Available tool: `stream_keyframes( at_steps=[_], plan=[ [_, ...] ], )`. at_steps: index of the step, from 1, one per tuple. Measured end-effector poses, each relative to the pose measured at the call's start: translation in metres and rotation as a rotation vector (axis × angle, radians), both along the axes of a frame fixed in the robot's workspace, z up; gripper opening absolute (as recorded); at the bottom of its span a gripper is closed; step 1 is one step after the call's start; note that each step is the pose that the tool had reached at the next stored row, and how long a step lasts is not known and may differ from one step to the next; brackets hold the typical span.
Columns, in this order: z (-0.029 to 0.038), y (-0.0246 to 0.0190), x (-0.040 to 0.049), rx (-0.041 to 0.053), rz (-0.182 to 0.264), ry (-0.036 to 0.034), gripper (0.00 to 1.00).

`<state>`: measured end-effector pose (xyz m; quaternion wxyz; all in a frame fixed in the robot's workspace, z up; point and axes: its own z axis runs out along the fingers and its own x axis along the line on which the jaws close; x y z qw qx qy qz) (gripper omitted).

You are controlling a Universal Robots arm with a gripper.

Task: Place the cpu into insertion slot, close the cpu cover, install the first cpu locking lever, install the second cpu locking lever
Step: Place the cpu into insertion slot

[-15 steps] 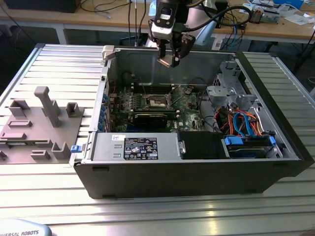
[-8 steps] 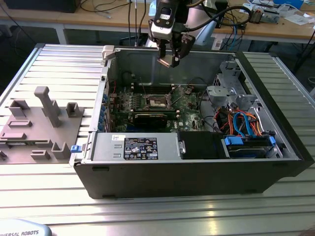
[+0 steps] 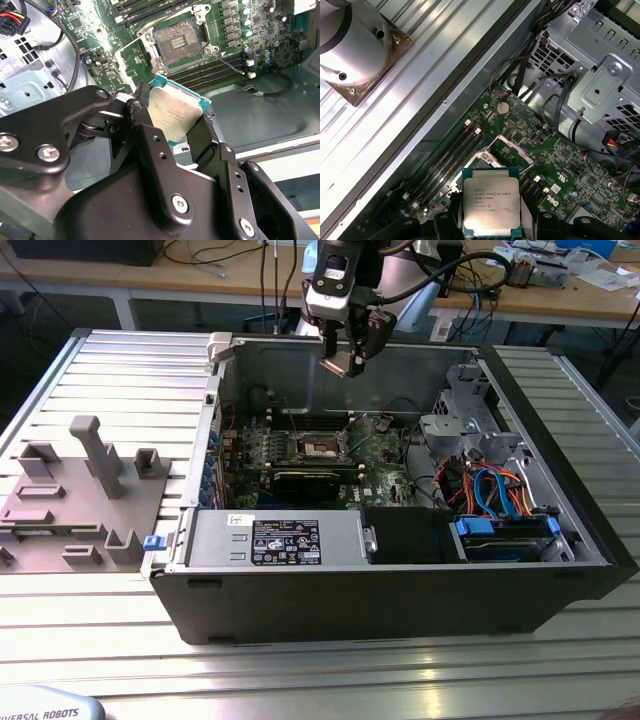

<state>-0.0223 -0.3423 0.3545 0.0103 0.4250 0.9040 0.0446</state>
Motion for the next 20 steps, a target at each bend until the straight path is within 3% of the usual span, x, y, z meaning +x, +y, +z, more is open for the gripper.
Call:
stream_keyframes(
  at_steps=[20],
  plan=[
    [0.0000, 0.0000, 0.0000, 0.0000, -0.025, 0.0000, 0.54]
  ],
)
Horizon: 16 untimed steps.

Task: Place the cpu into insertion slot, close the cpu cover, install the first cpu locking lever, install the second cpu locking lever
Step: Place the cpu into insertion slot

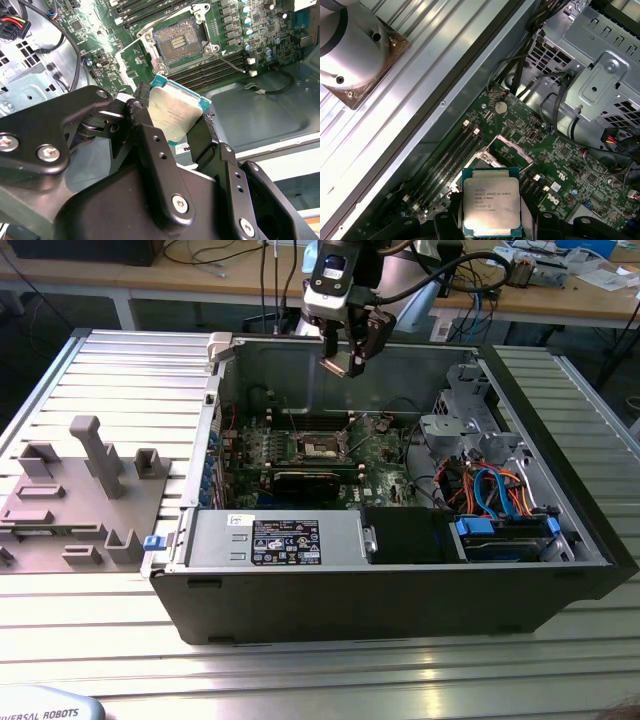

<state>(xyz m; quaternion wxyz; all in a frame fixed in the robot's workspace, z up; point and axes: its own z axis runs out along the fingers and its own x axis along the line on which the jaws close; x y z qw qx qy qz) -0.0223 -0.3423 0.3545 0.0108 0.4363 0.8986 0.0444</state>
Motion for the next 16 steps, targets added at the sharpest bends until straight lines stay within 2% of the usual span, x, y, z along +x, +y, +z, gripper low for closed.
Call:
stream_keyframes(
  at_steps=[16],
  plan=[
    [0.0000, 0.0000, 0.0000, 0.0000, -0.021, 0.0000, 0.54]
  ],
)
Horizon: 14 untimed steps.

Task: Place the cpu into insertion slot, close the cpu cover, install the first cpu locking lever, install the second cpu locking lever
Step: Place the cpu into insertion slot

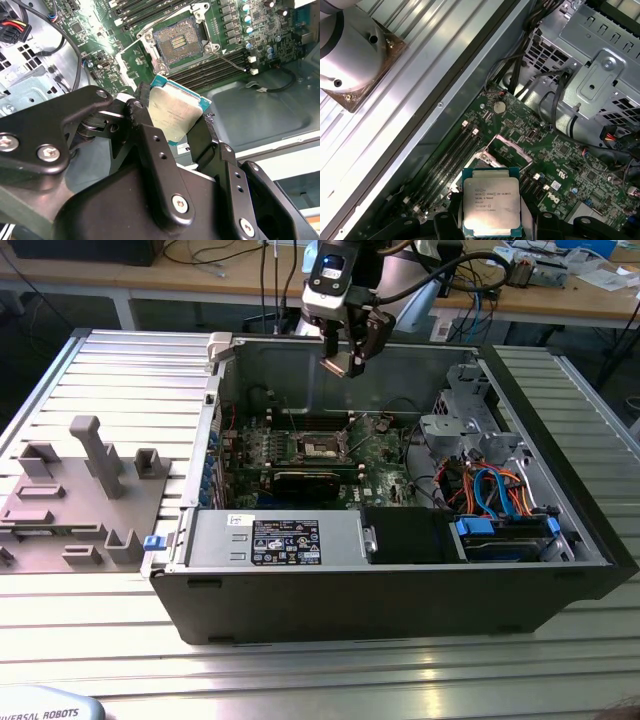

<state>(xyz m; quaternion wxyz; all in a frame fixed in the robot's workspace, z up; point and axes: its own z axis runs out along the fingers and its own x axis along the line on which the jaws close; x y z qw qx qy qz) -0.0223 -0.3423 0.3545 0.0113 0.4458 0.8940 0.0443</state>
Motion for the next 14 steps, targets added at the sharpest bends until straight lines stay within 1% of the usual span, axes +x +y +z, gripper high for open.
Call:
stream_keyframes(
  at_steps=[14],
  plan=[
    [0.0000, 0.0000, 0.0000, 0.0000, -0.018, 0.0000, 0.54]
  ],
)
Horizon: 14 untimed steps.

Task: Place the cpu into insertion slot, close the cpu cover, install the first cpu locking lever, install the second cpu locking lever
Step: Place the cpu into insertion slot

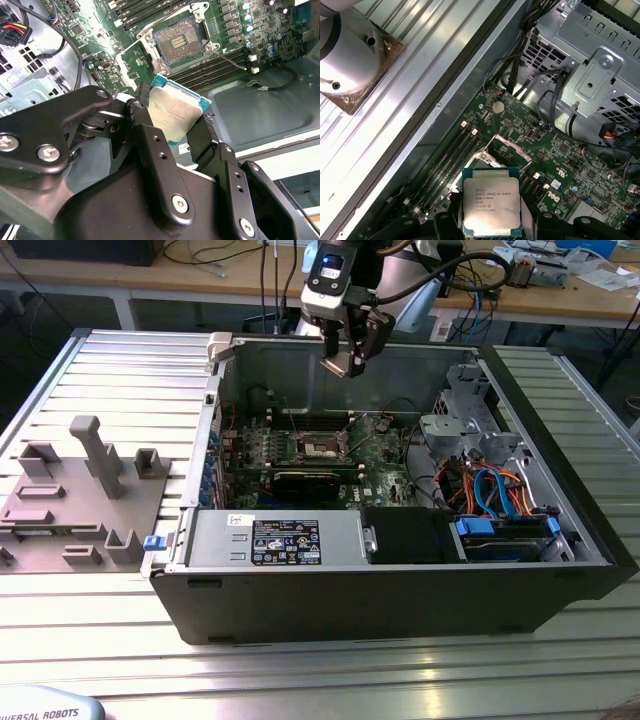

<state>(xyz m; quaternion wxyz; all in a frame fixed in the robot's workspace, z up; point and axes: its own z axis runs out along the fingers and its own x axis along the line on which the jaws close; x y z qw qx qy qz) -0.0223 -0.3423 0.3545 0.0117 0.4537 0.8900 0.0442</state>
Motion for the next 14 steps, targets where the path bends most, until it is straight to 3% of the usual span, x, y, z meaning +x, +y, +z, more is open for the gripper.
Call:
stream_keyframes(
  at_steps=[14],
  plan=[
    [0.0000, 0.0000, 0.0000, 0.0000, -0.017, 0.0000, 0.54]
  ],
)
